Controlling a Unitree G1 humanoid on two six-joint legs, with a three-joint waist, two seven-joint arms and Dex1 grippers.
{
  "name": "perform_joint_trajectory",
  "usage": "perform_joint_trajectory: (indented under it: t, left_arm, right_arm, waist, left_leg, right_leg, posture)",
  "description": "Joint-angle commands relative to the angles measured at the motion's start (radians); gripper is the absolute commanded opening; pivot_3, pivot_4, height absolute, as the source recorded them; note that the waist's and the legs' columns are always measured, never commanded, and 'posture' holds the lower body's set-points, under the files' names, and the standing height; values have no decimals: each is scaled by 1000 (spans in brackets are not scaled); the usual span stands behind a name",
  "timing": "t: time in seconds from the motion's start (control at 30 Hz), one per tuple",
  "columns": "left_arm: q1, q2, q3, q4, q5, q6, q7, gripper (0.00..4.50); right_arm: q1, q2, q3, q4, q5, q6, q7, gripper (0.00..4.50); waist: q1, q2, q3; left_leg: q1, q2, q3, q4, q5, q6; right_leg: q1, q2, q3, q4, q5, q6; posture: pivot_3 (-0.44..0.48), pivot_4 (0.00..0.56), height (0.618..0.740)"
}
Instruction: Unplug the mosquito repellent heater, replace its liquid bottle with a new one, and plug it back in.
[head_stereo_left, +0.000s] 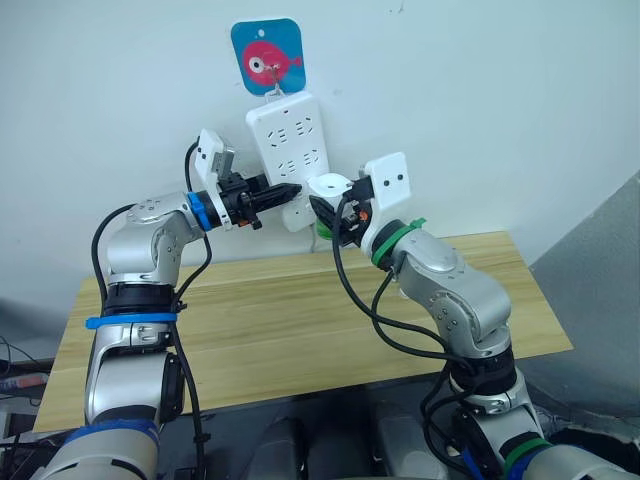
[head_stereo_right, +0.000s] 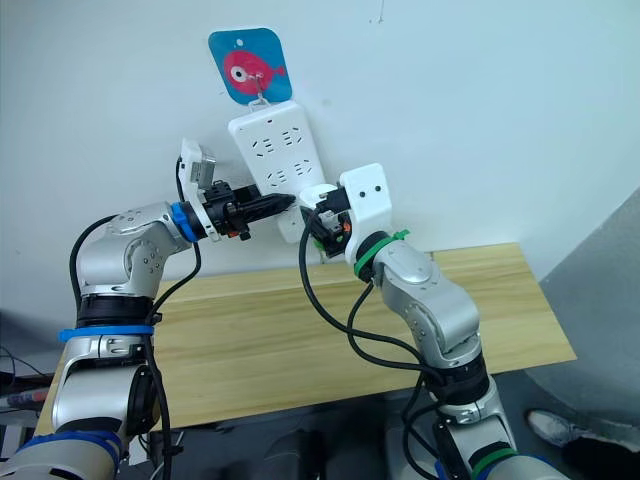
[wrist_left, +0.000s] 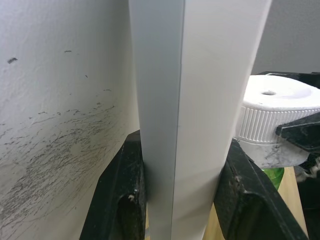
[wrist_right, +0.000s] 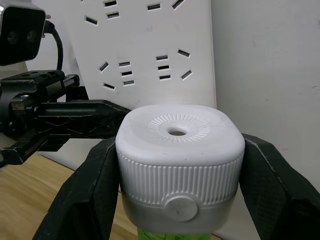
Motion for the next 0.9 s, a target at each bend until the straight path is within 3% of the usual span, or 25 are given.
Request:
perform_joint_trajectory:
  t: [0.03, 0.17, 0.33, 0.53, 0.73, 0.9]
  left_arm:
    - [7, -32, -78, -69, -34, -4, -100, 1314]
    - [6, -34, -77, -68, -36, -6, -95, 1314]
    - [17, -27, -78, -73, -30, -16, -89, 1314]
    - [9, -21, -76, -43, -14, -45, -73, 1314]
    - [-25, 4, -72, 59, 18, -77, -64, 1314]
    - [-56, 44, -98, 155, 76, -176, -102, 2831]
  right_arm:
    - [-21, -6, -1, 23, 14, 26, 31, 2989]
    - [-35, 3, 3, 19, 23, 41, 49, 2989]
    - [-29, 24, 1, -2, 18, 41, 41, 4476]
    - [-16, 5, -29, -107, 55, 112, 56, 4500]
    - [84, -208, -8, -253, 108, 214, 176, 4500]
    - [126, -307, -7, -298, 125, 199, 230, 4500]
  waist:
    - [0, 0, 0]
    - [0, 0, 0]
    - [5, 0, 0]
    - [12, 0, 0]
    - [19, 0, 0]
    - [15, 0, 0]
  left_leg:
    - [0, 0, 0, 0, 0, 0]
    - [0, 0, 0, 0, 0, 0]
    - [0, -1, -1, -1, 0, 0]
    - [-1, -3, -1, -2, 0, 0]
    - [-1, -3, -2, -2, -1, 1]
    - [0, -3, 0, -1, 0, 1]
  right_leg:
    - [0, 0, 0, 0, 0, 0]
    - [0, 0, 0, 0, 0, 0]
    - [0, 0, 0, 0, 0, 0]
    - [0, -3, 0, -1, 0, 0]
    - [0, -3, -1, -1, 0, 0]
    - [0, -2, 0, -1, 0, 0]
  posture:
    - [-235, 177, 740]
    - [-229, 174, 740]
    - [-228, 173, 740]
    - [-227, 172, 740]
    - [-231, 174, 740]
    - [-229, 179, 740]
